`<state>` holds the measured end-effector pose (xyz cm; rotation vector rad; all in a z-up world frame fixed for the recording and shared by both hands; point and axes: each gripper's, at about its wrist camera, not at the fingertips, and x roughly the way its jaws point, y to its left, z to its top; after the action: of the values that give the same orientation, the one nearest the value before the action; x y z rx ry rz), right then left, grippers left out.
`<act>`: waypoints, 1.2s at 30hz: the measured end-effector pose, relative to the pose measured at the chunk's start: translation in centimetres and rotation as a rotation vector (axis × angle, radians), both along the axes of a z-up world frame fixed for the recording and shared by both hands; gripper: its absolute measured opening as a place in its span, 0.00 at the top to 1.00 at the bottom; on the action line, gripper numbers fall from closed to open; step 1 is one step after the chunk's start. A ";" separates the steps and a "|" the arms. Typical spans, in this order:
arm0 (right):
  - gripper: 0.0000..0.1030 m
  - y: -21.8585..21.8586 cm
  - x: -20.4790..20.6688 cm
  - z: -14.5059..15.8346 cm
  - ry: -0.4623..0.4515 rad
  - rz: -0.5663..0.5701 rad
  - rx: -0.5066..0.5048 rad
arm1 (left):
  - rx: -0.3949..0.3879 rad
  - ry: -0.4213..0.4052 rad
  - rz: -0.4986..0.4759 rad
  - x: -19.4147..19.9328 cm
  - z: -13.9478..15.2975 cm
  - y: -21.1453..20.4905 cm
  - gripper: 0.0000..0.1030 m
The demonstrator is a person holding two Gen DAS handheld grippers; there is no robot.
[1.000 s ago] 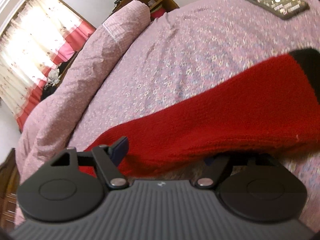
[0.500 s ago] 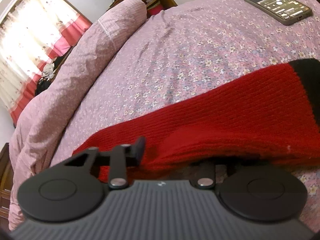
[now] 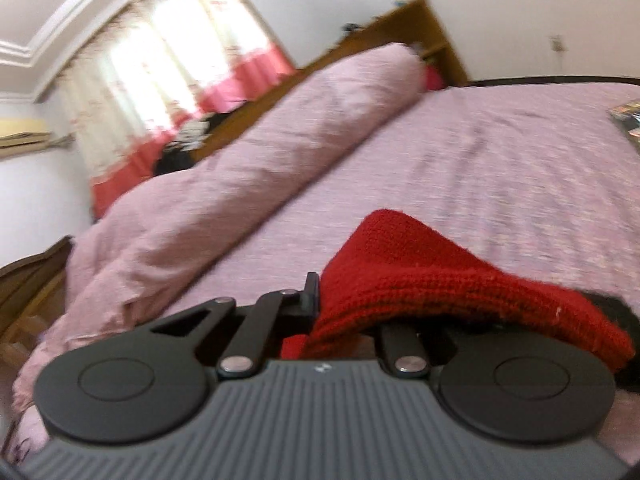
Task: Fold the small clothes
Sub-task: 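Lift the sleeve and fold it across the cardigan body with the right gripper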
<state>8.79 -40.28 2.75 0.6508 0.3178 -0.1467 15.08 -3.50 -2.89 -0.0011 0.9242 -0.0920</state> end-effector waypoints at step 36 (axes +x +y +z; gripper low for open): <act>0.60 18.9 9.5 -6.1 0.232 0.559 -0.030 | 0.074 -0.041 0.118 -1.1 0.7 5.3 0.05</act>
<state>18.29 -21.42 -3.31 0.4954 0.7071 0.3096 13.98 1.78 -2.16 0.0144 0.8839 0.0516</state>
